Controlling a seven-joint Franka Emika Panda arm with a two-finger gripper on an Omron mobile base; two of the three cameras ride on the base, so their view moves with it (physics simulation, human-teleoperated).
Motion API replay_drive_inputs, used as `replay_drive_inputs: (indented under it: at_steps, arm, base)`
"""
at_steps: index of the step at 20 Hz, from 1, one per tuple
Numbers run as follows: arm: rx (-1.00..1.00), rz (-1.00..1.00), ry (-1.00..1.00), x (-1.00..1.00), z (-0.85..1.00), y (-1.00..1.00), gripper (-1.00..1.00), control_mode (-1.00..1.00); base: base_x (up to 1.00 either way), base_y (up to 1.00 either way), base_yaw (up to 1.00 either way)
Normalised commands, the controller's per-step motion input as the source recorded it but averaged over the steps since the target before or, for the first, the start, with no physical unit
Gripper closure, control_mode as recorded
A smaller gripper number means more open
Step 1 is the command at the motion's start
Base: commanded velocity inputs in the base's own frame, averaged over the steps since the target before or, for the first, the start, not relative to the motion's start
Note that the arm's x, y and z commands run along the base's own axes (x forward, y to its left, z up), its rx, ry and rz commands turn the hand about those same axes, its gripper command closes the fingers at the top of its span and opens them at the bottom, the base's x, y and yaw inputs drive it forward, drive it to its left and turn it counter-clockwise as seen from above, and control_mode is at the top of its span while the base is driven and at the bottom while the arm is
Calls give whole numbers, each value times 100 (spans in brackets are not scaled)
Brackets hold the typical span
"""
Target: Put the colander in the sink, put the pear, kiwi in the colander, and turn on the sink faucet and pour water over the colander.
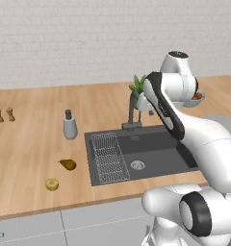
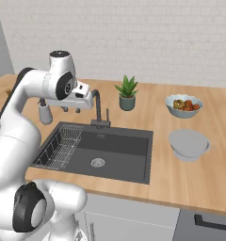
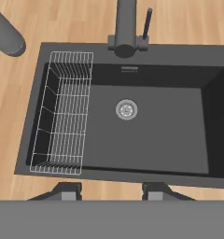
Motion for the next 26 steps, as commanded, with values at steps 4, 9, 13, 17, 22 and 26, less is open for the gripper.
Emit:
replay_drive_inputs:
  at_steps: [4, 9, 13, 17, 22, 26]
  arm:
    - [0, 1, -5, -26, -5, -4, -100, -100]
    - [0, 5, -13, -54, -11, -42, -100, -100]
    - [-9, 28, -8, -39, -4, -75, -100, -100]
    - [-22, 35, -3, -26, -6, -87, -100, -100]
    - [-32, 25, -1, -19, -25, -70, -100, -100]
    - [-27, 2, -1, -14, -32, -55, -100, -100]
  base:
    - [0, 0, 0]
    - [0, 0, 0]
    - [0, 0, 0]
    - [0, 0, 0]
    - [0, 0, 0]
    - [0, 0, 0]
